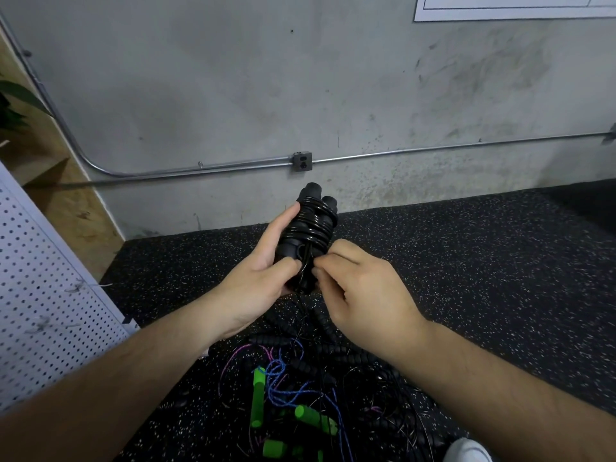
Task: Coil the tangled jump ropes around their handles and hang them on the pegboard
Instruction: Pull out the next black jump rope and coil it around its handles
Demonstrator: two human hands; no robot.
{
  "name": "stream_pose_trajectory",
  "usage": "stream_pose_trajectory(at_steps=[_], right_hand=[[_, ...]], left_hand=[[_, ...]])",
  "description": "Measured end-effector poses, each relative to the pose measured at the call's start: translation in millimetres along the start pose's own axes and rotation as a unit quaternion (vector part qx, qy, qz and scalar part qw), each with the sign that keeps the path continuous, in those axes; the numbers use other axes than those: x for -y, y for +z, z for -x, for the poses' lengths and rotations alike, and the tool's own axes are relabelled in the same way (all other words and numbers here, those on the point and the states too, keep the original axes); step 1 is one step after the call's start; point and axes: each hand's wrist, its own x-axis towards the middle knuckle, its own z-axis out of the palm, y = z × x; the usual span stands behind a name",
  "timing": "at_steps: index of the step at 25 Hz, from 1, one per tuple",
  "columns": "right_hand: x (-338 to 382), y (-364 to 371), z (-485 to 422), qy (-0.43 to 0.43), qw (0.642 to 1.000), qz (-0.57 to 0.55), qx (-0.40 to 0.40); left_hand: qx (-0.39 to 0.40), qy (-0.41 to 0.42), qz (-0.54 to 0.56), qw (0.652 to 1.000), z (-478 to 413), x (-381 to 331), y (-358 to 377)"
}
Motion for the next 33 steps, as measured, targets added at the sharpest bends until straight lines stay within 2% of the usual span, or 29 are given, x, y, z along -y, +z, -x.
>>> stream_pose_trajectory(at_steps=[3, 5, 7, 10, 14, 16, 21, 26, 29, 33], right_hand=[[2.2, -4.3, -3.2, 0.064, 0.994, -0.083, -0.041], [2.7, -6.9, -7.7, 0.103, 0.986, -0.121, -0.047], [1.2, -6.8, -11.1, 0.114, 0.983, -0.138, -0.048], [0.8, -2.6, -7.5, 0.09, 0.988, -0.113, -0.054], [-1.7, -0.6, -3.0, 0.017, 0.997, -0.051, -0.048], [-2.2, 0.4, -5.0, 0.011, 0.999, -0.036, -0.034], [-5.0, -7.9, -10.3, 0.118, 0.983, -0.136, -0.031], [-5.4, -18.2, -9.8, 0.24, 0.956, -0.17, -0.008], [-2.2, -18.9, -11.1, 0.248, 0.957, -0.15, -0.025], [1.8, -17.8, -10.2, 0.215, 0.972, -0.091, -0.012]], left_hand=[[0.01, 0.004, 0.055, 0.998, -1.4, -0.2, 0.0], [0.015, 0.012, 0.121, 0.992, -2.5, -4.7, 0.0], [0.019, 0.031, 0.133, 0.99, -3.2, -7.7, 0.6], [0.005, 0.032, 0.106, 0.994, -2.2, -3.9, 4.0], [0.035, 0.014, 0.092, 0.995, 1.3, 6.5, 1.3], [0.036, 0.007, 0.098, 0.994, 1.3, 7.7, 1.6], [-0.005, 0.025, 0.154, 0.988, -4.8, 1.4, 4.1], [-0.018, 0.049, 0.138, 0.989, -10.9, -4.2, 3.4], [0.005, 0.034, 0.135, 0.99, -9.4, 0.4, 8.7], [-0.007, 0.019, 0.145, 0.989, -7.4, 1.8, 12.9]])
